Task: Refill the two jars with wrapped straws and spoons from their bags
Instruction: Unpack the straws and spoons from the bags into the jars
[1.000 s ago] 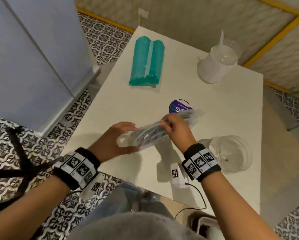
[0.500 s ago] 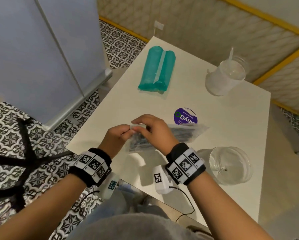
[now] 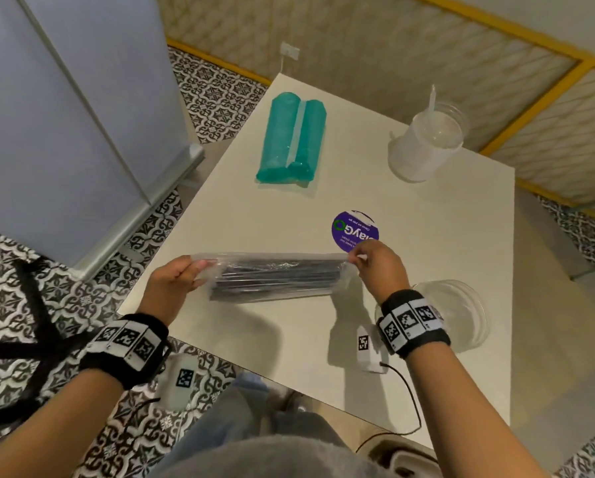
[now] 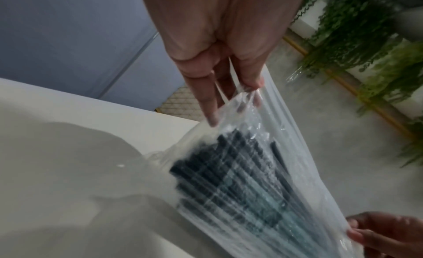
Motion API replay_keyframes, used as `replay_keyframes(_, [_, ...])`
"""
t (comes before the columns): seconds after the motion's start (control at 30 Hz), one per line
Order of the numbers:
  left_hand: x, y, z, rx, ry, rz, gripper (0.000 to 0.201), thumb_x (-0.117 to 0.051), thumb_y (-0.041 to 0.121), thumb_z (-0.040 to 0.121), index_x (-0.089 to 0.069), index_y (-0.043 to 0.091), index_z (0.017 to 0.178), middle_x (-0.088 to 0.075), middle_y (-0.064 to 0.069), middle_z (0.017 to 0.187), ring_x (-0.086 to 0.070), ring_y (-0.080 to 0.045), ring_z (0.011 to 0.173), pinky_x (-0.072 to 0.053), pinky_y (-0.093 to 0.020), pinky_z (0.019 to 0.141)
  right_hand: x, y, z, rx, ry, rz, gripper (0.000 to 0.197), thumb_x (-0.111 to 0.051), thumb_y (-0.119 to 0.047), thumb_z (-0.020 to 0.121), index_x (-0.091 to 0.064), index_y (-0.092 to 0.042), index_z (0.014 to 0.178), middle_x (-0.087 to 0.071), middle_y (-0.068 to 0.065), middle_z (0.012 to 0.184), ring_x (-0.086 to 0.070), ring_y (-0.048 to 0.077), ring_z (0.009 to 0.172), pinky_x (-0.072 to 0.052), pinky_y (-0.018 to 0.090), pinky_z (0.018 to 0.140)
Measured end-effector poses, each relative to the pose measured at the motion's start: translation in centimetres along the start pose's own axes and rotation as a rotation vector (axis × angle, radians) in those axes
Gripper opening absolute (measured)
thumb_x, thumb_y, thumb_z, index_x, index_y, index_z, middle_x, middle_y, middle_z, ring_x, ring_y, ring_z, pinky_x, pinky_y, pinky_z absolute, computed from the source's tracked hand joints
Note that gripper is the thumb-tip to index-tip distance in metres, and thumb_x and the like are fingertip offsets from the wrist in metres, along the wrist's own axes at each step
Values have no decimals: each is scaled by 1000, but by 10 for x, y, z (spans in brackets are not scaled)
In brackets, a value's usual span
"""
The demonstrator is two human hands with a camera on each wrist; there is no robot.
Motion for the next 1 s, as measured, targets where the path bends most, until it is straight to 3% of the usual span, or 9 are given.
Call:
replay_keyframes(0.13, [8, -13, 13, -50, -13, 227, 25, -50, 5, 92, -66, 23, 93, -63, -13, 101, -57, -24, 94, -51, -14, 76, 0, 18, -4, -111, 65, 70, 9, -58, -6, 90, -64, -8, 83, -69, 16, 93, -64, 30, 85, -44, 29, 72])
replay_keyframes(0.27, [-6, 3, 16, -89, -167, 372, 38, -57, 15, 77, -55, 43, 104, -60, 3, 102, -58, -13, 86, -49, -26, 77, 5, 19, -14, -82, 104, 81, 9, -58, -8, 91, -65, -3, 88, -66, 13, 85, -55, 24, 76, -37, 25, 69])
replay_keyframes(0.33, [-23, 11, 15, -78, -286, 544, 25, -61, 29, 78, -56, 41, 99, -60, 10, 106, -57, -6, 92, -45, -26, 82, 6, 19, -18, -82, 108, 103, 8, -60, -9, 91, -65, -4, 87, -62, 8, 80, -55, 22, 74, -37, 25, 70])
replay_keyframes(0.43, [-36, 18, 19, -64, -286, 719, 20, -52, 43, 88, -67, 36, 99, -64, 7, 109, -57, -12, 102, -40, -29, 89, 6, 20, -23, -96, 100, 135, 9, -60, -9, 91, -66, -3, 89, -64, 9, 82, -58, 23, 76, -39, 25, 71])
replay_keyframes(0.63, [-46, 26, 33, -1, -222, 1102, 40, -60, 44, 85, -66, 19, 54, -63, -7, 63, -60, -26, 69, -38, -28, 57, 8, 25, -26, -150, 92, 170, 11, -60, -11, 91, -68, -4, 93, -70, 13, 91, -62, 23, 82, -47, 28, 78])
replay_keyframes(0.67, [-47, 25, 35, 20, -231, 1119, 34, -68, 42, 79, -68, 15, 59, -61, -5, 64, -60, -25, 70, -38, -27, 57, 9, 25, -26, -159, 94, 178, 11, -60, -11, 91, -69, -5, 94, -70, 13, 92, -62, 23, 83, -47, 29, 79])
replay_keyframes(0.73, [-50, 21, 34, 27, -281, 1066, 33, -81, 32, 67, -68, 15, 92, -60, -4, 95, -60, -22, 88, -43, -27, 71, 9, 25, -27, -170, 98, 203, 11, -61, -11, 91, -69, -5, 95, -70, 13, 92, -62, 23, 83, -48, 29, 80])
replay_keyframes(0.83, [-57, 15, 29, -3, -402, 992, 97, -88, 20, 55, -37, 15, 138, -33, -4, 135, -52, -25, 112, -43, -34, 99, 7, 21, -26, -168, 112, 210, 11, -62, -10, 90, -70, -5, 94, -71, 14, 92, -61, 21, 81, -47, 28, 78])
replay_keyframes(1.0, [-59, 15, 23, -55, -390, 836, 98, -86, 8, 55, -35, 16, 138, -29, -2, 139, -42, -13, 109, -35, -23, 98, 6, 26, -17, -261, 83, 118, 20, -60, -8, 91, -68, -1, 109, -69, 19, 110, -64, 31, 99, -46, 31, 90])
Point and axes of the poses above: each hand's wrist, its own z-axis towards the middle knuckle, its own x-axis out of the back of the hand, y = z × x, the point moved 3 cm from there along z, towards the middle knuckle
